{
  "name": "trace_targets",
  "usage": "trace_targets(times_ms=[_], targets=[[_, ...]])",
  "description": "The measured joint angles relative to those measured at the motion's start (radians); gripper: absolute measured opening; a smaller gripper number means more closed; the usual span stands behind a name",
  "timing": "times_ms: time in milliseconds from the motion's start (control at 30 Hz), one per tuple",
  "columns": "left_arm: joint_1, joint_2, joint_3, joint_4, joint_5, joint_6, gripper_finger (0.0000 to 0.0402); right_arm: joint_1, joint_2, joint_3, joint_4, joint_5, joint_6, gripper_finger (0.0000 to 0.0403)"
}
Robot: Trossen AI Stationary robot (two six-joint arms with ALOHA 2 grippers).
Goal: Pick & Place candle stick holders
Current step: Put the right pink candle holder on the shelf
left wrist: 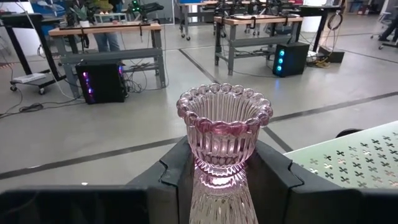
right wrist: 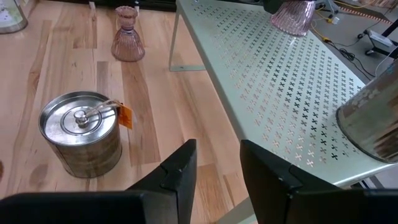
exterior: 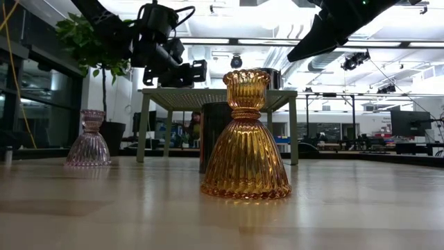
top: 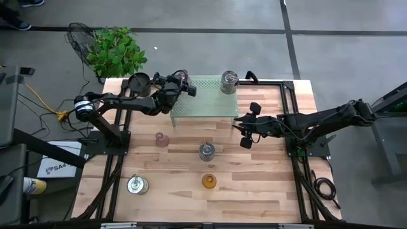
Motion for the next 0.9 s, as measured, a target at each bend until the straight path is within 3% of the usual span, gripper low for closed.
trace_targets(times_ms=[500,900], targets=[[-0.007,-0.016,-0.003,-0.034,-0.025,-0.044,0.0122,0.000,0.000,0.000,-0.003,-0.001,0.000,0.0119],[-0.006,-0.070,-0.005,-0.120,0.024,-0.071,0.0122,0.000,0.000,0.000,-0.002,-0.005,0.000,0.0119]])
